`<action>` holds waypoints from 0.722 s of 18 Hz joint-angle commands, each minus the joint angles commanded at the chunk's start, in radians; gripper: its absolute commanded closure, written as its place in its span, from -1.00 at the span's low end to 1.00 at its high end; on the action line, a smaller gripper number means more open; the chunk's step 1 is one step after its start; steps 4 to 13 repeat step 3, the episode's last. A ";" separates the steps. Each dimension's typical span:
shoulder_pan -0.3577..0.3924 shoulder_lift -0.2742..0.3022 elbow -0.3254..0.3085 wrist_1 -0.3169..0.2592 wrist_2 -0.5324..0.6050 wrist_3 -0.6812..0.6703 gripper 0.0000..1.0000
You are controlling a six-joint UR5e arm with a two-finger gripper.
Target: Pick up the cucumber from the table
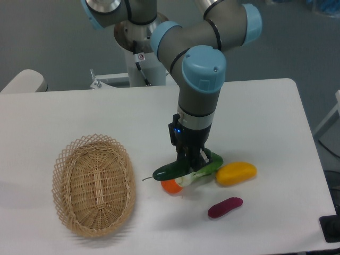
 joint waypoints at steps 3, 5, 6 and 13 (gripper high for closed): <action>0.005 0.000 0.009 -0.003 -0.002 0.002 0.71; 0.005 0.000 0.009 -0.003 -0.002 0.002 0.71; 0.005 0.000 0.009 -0.003 -0.002 0.002 0.71; 0.005 0.000 0.009 -0.003 -0.002 0.002 0.71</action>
